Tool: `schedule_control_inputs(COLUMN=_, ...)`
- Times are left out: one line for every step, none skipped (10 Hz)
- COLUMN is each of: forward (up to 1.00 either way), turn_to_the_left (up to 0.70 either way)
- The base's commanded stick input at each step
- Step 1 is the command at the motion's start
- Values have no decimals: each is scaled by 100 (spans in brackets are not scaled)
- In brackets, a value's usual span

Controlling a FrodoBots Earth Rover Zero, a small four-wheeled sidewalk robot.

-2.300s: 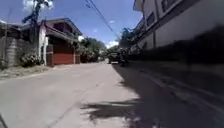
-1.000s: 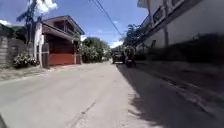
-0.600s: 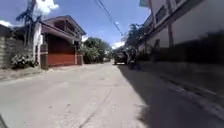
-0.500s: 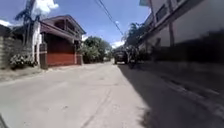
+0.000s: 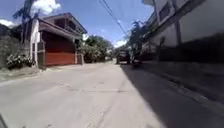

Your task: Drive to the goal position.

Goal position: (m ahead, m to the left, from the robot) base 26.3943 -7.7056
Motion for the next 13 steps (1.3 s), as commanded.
schedule_control_inputs(forward=85, turn_to_the_left=0)
schedule_control_inputs(forward=85, turn_to_the_left=0)
schedule_control_inputs(forward=85, turn_to_the_left=0)
schedule_control_inputs(forward=85, turn_to_the_left=0)
schedule_control_inputs(forward=85, turn_to_the_left=0)
schedule_control_inputs(forward=85, turn_to_the_left=0)
schedule_control_inputs(forward=85, turn_to_the_left=-12)
schedule_control_inputs(forward=85, turn_to_the_left=-34)
schedule_control_inputs(forward=85, turn_to_the_left=-34)
schedule_control_inputs(forward=85, turn_to_the_left=-28)
schedule_control_inputs(forward=85, turn_to_the_left=-9)
schedule_control_inputs(forward=85, turn_to_the_left=0)
schedule_control_inputs(forward=85, turn_to_the_left=0)
